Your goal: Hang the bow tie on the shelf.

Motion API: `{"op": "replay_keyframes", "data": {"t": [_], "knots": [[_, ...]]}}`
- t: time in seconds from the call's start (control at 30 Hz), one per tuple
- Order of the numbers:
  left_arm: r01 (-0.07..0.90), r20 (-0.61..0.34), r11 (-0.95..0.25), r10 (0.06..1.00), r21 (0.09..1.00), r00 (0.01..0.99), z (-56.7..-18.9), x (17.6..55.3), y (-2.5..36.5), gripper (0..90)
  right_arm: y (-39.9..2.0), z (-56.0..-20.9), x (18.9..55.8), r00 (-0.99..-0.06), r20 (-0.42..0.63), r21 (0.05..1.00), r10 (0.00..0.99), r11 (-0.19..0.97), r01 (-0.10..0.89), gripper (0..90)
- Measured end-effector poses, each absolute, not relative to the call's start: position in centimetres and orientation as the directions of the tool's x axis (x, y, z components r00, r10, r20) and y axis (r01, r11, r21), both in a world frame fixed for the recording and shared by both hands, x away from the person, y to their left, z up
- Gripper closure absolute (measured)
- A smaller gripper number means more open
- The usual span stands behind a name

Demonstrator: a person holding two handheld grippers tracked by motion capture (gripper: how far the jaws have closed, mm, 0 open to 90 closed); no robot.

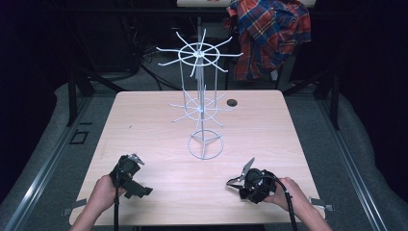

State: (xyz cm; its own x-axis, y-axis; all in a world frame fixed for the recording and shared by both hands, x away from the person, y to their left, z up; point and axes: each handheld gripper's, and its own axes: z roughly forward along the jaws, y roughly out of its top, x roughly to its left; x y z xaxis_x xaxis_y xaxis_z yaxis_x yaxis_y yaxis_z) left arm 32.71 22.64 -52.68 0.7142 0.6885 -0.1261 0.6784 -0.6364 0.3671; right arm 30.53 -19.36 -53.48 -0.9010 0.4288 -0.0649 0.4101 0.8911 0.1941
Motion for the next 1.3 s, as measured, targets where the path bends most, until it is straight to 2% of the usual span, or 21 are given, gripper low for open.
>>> {"op": "replay_keyframes", "data": {"t": [0.07,0.1,0.37,0.63,0.93,1.3], "knots": [[0.678,-0.126,-0.637,0.688,0.367,0.715,-52.7,32.7,22.6,0.0,-19.3,-53.6,30.5,-0.9,-0.069,0.184,0.43,0.892,0.412,53.9],[0.678,-0.125,-0.638,0.688,0.365,0.714,-52.7,32.7,22.6,0.0,-19.2,-53.7,30.5,-0.899,-0.072,0.187,0.432,0.891,0.414,58.7],[0.681,-0.129,-0.636,0.689,0.364,0.713,-52.7,32.7,22.6,0.0,-19.1,-54.0,30.5,-0.901,-0.079,0.164,0.426,0.897,0.41,61.8],[0.68,-0.13,-0.64,0.687,0.358,0.715,-52.8,32.7,22.6,0.0,-19.3,-53.9,30.6,-0.894,-0.075,0.191,0.443,0.886,0.423,74.8],[0.681,-0.132,-0.639,0.687,0.357,0.714,-52.8,32.7,22.6,0.0,-19.4,-53.7,30.6,-0.888,-0.068,0.208,0.455,0.877,0.433,76.9],[0.678,-0.125,-0.645,0.685,0.352,0.717,-52.8,32.7,22.5,0.0,-20.0,-52.8,30.9,-0.859,-0.072,0.278,0.507,0.837,0.471,77.0]]}}
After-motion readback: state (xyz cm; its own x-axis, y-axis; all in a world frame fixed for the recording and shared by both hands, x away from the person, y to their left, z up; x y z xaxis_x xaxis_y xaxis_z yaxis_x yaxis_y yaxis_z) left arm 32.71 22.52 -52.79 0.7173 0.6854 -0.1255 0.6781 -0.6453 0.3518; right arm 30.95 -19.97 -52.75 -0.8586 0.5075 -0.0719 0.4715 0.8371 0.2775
